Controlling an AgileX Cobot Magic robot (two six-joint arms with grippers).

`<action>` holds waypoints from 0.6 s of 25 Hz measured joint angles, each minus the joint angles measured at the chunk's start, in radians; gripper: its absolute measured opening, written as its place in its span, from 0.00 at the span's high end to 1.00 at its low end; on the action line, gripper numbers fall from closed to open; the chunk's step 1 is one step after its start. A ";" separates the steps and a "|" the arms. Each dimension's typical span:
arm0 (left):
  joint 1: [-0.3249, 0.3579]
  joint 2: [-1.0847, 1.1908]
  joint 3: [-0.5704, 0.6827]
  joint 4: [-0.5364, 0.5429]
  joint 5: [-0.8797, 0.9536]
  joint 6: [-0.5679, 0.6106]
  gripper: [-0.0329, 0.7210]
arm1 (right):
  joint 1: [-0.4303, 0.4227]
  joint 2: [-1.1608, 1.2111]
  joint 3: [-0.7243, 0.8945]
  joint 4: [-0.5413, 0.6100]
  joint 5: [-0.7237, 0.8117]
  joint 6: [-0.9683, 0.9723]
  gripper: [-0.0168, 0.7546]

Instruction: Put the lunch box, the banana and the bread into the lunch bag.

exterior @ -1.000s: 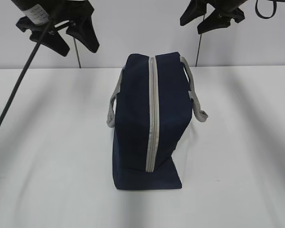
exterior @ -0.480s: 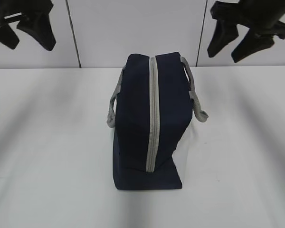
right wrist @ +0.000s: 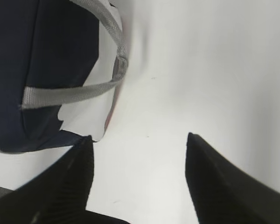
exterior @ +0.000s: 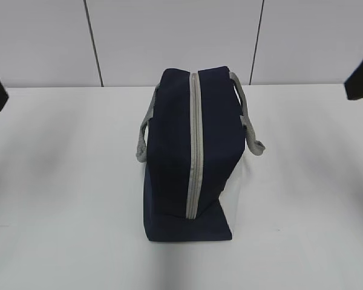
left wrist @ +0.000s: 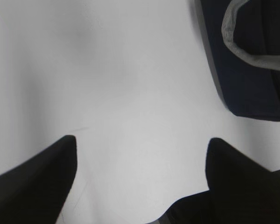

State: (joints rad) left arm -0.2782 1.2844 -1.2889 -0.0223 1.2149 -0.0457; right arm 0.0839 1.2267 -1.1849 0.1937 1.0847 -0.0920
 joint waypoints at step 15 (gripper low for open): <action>0.000 -0.631 0.431 0.012 -0.004 -0.023 0.21 | 0.000 -0.658 0.424 -0.049 0.065 0.002 0.39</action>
State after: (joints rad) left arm -0.2782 0.6531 -0.8577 -0.0101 1.2107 -0.0683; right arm 0.0839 0.5686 -0.7612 0.1445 1.1502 -0.0896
